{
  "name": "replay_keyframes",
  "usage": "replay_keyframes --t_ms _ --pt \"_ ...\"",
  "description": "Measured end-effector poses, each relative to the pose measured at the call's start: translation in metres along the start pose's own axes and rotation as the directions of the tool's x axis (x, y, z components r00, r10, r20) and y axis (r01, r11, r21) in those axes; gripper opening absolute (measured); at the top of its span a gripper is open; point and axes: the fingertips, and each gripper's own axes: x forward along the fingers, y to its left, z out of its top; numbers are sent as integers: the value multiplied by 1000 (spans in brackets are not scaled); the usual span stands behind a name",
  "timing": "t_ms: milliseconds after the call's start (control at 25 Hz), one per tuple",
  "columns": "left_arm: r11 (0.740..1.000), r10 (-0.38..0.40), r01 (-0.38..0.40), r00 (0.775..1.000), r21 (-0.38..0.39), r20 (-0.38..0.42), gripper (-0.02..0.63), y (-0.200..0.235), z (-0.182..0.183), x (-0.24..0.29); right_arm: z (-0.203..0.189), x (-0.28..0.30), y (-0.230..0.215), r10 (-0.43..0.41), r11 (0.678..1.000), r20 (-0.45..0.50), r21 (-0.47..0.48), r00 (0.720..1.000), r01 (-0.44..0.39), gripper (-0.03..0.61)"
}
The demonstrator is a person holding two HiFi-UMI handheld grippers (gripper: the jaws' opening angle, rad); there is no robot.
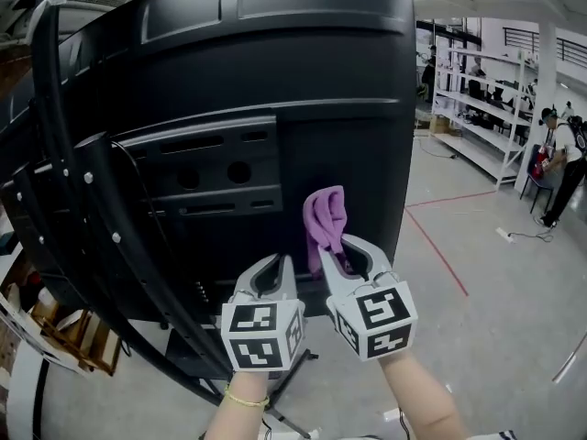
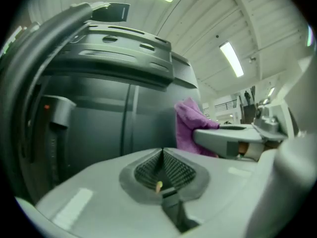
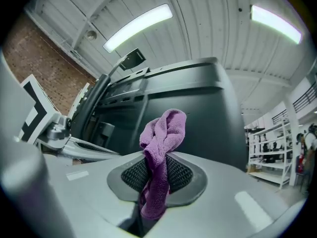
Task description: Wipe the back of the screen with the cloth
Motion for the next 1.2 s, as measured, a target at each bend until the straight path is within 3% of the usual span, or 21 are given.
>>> replay_keyframes --t_ms 120,280,440,600,840,1200 --pt "998 -62 61 998 16 30 8 -38 21 25 8 -19 -66 -131 991 5 -9 991 131 64" --pt "992 -120 118 991 34 63 8 -76 50 50 28 -34 -144 -288 957 9 -26 957 288 64" --pt "990 -132 127 988 56 82 8 -89 69 63 59 -31 -184 -352 934 32 -45 935 353 64" --pt "993 -99 94 992 74 82 8 -78 73 64 90 -12 -169 -305 949 57 -68 951 309 64" --pt "997 -21 17 998 74 64 8 -34 55 41 113 23 -88 -133 983 108 -111 985 145 64" --pt "991 130 -131 990 17 47 8 50 34 -5 116 62 10 63 990 114 -135 991 -47 61"
